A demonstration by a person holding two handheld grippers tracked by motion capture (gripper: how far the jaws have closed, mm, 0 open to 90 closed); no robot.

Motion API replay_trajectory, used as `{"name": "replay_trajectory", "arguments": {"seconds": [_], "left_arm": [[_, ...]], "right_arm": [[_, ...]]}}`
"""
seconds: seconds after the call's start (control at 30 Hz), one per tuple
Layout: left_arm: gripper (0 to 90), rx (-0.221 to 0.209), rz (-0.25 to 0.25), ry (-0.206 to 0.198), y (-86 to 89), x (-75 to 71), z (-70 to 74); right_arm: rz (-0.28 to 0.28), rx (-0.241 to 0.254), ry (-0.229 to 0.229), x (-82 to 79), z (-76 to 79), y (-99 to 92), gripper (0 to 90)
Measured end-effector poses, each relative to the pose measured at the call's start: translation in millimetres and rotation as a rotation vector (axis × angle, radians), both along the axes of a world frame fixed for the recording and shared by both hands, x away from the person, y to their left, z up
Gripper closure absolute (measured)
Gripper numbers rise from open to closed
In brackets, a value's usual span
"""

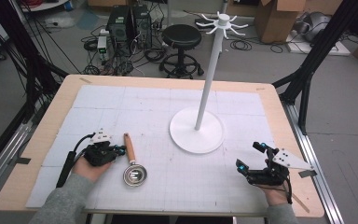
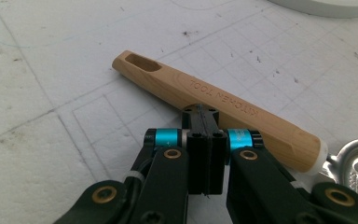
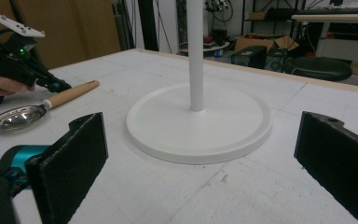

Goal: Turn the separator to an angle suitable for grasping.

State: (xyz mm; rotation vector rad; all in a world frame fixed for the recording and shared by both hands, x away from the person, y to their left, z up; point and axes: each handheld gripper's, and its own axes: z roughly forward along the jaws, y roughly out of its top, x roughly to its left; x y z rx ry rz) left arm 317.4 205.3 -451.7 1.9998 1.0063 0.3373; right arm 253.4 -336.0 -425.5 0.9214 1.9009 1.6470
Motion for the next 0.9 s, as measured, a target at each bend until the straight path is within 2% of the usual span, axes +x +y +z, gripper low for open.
{"name": "replay_trajectory", "arguments": {"seconds": [0.23, 0.3, 0.37, 0.73, 0.9], "left_arm": [[89.9, 0.021, -0.001, -0.028, 1.3, -3.8, 4.9], [89.8, -0.011, -0.006, -0.041, 1.6, -7.2, 11.0], [89.8, -0.017, -0.014, -0.050, -0.3, -8.7, 13.3], [89.8, -0.005, -0.128, -0.051, -33.0, -17.1, 25.2], [89.8, 0.003, -0.144, -0.030, -44.1, -16.6, 23.6]], "right_arm": [[0.001, 0.003, 0.001, 0.6, -0.2, -0.1, 1.7], [0.001, 0.000, 0.001, 1.4, -0.9, -0.5, 1.7], [0.002, -0.001, 0.005, 2.0, -1.4, -0.1, 1.7], [0.008, -0.003, 0.007, 3.1, -2.4, 0.6, 1.7], [0.010, -0.008, 0.004, 3.2, -2.6, 1.1, 1.7]]}}
